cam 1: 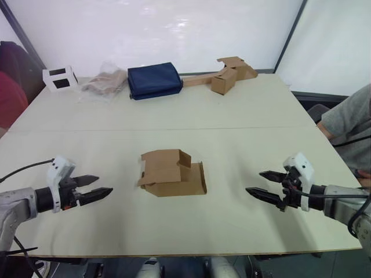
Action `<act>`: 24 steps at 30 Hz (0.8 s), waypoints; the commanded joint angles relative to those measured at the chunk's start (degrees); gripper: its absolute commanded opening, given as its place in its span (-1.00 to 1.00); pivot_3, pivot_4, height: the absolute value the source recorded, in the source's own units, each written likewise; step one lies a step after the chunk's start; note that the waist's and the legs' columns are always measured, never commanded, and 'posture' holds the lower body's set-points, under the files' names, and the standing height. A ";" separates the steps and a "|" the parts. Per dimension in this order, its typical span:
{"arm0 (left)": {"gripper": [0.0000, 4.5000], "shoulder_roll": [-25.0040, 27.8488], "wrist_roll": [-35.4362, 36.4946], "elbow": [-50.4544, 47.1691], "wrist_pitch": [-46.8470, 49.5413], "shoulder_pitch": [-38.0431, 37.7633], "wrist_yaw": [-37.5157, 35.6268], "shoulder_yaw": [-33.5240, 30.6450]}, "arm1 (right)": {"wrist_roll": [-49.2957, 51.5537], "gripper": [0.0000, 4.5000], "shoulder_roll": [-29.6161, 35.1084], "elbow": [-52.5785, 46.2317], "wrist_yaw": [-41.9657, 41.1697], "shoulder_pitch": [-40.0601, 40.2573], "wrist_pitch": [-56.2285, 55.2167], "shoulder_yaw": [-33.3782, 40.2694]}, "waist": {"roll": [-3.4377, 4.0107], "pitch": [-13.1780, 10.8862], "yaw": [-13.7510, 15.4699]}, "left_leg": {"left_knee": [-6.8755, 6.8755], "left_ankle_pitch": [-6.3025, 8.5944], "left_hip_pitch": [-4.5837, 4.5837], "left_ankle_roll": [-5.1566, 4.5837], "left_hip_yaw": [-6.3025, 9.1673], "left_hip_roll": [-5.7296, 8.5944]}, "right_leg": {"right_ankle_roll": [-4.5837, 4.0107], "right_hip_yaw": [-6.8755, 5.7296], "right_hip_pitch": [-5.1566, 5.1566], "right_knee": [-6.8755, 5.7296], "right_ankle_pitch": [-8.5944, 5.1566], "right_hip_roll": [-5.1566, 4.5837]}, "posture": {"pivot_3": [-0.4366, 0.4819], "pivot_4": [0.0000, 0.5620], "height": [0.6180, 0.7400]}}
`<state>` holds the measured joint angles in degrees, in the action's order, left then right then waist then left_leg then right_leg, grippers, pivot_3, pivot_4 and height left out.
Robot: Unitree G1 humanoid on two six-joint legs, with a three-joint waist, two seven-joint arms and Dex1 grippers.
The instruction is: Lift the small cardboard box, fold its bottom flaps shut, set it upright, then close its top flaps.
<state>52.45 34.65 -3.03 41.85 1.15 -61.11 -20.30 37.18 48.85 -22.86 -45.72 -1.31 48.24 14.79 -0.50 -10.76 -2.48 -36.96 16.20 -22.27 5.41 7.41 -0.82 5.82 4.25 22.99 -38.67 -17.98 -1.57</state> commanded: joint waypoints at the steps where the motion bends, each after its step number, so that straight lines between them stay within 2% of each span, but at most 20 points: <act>1: 1.00 1.02 1.11 0.25 0.55 0.91 -0.46 -1.37 | -1.11 0.98 0.14 -1.63 0.36 -0.32 -1.99 -0.02 | 0.00 0.00 0.00 | 0.00 0.00 0.00 0.00 0.00 0.00 | 0.00 0.00 0.00 0.00 0.00 0.00 | -0.05 -0.47 1.00; 6: 1.00 0.55 -0.13 0.92 -1.18 1.63 0.54 -0.89 | -7.09 0.98 0.03 -0.81 0.77 1.15 -8.63 -2.53 | 0.00 0.00 0.02 | -0.01 0.00 0.00 0.00 0.00 0.00 | 0.00 0.00 0.00 0.00 0.00 -0.01 | -0.05 -0.47 1.00; 11: 1.00 0.64 0.29 1.38 -0.67 2.06 0.10 -0.60 | -4.15 0.98 -1.23 0.48 -2.39 1.17 -9.21 -1.08 | 0.00 0.00 0.01 | -0.02 0.00 0.00 0.00 0.00 0.00 | 0.00 0.00 0.00 0.00 0.00 0.00 | -0.05 -0.47 1.00; 17: 1.00 0.21 -1.13 2.72 -2.42 2.69 1.30 -0.57 | -4.94 0.98 -1.56 2.58 -2.39 -0.48 -10.03 -1.39 | 0.00 0.00 -0.01 | -0.02 0.00 0.01 -0.01 0.00 0.00 | 0.00 0.00 -0.01 -0.02 0.00 0.00 | -0.05 -0.47 1.00; 24: 1.00 -0.46 0.49 3.54 -1.08 3.45 1.36 -0.84 | -4.51 0.98 -1.65 2.53 -3.08 -0.27 -10.56 -1.54 | 0.00 0.00 0.02 | -0.03 0.00 0.01 -0.01 0.00 0.00 | 0.00 0.00 -0.01 -0.02 0.00 0.00 | -0.05 -0.47 1.00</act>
<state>51.94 34.46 0.57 40.78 4.14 -59.76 -20.28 32.21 47.21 -19.71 -48.31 -1.22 38.71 12.03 -0.49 -10.76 -2.46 -36.98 16.20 -22.26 5.41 7.41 -0.82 5.82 4.24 22.98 -38.70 -17.98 -1.57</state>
